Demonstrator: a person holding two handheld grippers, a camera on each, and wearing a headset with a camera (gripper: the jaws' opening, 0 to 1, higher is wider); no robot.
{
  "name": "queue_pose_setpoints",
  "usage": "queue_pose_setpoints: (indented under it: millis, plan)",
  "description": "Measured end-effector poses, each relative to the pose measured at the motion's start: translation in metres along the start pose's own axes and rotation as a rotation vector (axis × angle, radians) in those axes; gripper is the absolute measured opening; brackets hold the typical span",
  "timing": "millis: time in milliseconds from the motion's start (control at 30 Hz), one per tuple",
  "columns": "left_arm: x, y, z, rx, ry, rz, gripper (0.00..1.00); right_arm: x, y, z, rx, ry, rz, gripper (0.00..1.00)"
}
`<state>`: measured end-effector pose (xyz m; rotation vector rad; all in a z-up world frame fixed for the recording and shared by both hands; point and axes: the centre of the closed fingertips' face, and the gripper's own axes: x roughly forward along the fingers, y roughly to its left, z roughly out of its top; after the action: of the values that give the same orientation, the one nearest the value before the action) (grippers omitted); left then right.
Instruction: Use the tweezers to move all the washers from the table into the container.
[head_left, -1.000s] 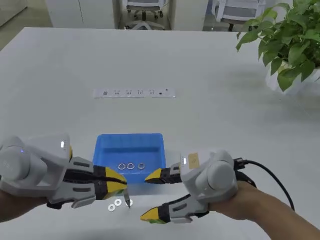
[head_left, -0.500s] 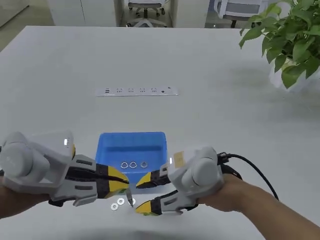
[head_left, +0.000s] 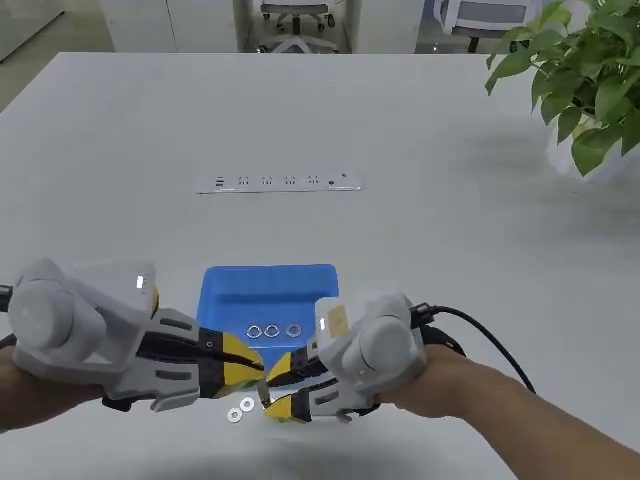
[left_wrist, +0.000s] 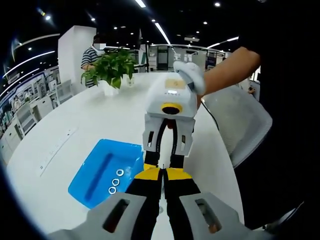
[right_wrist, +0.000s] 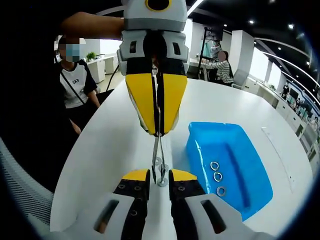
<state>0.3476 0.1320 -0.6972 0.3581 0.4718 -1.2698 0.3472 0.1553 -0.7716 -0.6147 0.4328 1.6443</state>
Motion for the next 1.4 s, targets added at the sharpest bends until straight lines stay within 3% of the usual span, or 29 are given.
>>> queue_pose_setpoints:
  millis: [967, 1233, 1400]
  plan:
    - [0.003, -0.003, 0.002, -0.006, 0.021, 0.002, 0.06, 0.004, 0.003, -0.002, 0.029, 0.001, -0.001, 0.09]
    - [-0.004, -0.002, 0.001, -0.034, 0.017, 0.025, 0.15, 0.002, 0.004, -0.002, 0.025, 0.0, 0.0, 0.09]
    - [-0.01, -0.003, -0.002, -0.063, 0.007, 0.044, 0.26, 0.0, 0.004, -0.001, 0.023, -0.001, -0.002, 0.1]
